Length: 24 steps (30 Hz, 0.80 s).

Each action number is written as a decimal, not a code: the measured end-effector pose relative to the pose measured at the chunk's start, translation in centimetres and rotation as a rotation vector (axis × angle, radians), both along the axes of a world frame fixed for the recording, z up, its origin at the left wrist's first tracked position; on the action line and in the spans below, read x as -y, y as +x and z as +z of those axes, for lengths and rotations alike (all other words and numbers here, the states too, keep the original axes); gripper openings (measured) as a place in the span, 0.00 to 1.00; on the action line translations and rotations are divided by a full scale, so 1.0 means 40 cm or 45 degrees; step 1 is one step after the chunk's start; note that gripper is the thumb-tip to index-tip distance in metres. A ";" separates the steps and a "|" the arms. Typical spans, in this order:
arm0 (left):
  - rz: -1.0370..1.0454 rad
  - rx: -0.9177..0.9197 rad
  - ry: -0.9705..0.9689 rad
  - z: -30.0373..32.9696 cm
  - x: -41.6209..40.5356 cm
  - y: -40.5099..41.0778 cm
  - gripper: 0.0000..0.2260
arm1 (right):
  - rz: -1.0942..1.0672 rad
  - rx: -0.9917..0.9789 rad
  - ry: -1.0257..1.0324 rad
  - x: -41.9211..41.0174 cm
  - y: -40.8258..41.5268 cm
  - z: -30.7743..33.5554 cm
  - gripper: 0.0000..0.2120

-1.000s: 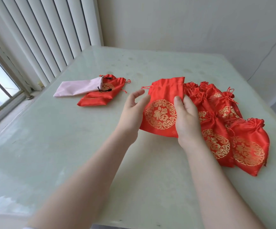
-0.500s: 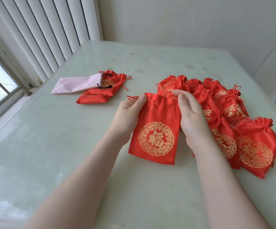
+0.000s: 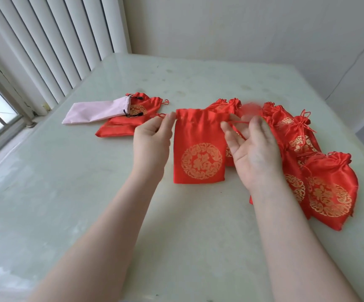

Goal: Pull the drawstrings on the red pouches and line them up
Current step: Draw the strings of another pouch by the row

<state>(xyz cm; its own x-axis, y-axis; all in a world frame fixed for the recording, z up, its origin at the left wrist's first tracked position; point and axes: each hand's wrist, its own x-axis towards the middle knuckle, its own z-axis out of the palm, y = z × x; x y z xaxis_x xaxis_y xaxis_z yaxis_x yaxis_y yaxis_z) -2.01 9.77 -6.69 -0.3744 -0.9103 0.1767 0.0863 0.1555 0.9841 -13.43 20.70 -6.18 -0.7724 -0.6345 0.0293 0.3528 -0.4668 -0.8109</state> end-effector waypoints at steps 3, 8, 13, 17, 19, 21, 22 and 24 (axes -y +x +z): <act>-0.247 -0.247 0.157 0.013 -0.017 -0.008 0.13 | 0.080 -0.011 -0.162 0.005 0.013 0.004 0.13; -0.529 -0.401 0.268 -0.006 -0.005 -0.003 0.16 | 0.145 -0.063 -0.145 0.000 0.002 0.005 0.13; -0.294 0.271 0.460 -0.043 0.010 -0.001 0.13 | -0.010 -0.367 0.762 0.005 -0.013 -0.044 0.15; -0.383 0.164 0.590 -0.046 0.021 0.004 0.12 | -0.001 -0.392 0.809 -0.004 -0.024 -0.038 0.15; -0.406 0.227 0.546 -0.051 0.013 0.000 0.09 | -0.007 -0.489 0.858 -0.008 -0.026 -0.039 0.15; -0.423 0.203 0.544 -0.053 0.008 -0.005 0.10 | -0.061 -0.588 0.909 -0.008 -0.030 -0.045 0.15; -0.412 0.129 0.594 -0.051 0.010 -0.004 0.12 | -0.098 -0.606 0.919 -0.009 -0.034 -0.046 0.15; -0.304 -0.050 0.727 -0.044 0.022 -0.001 0.15 | -0.192 -0.566 0.897 -0.010 -0.046 -0.049 0.16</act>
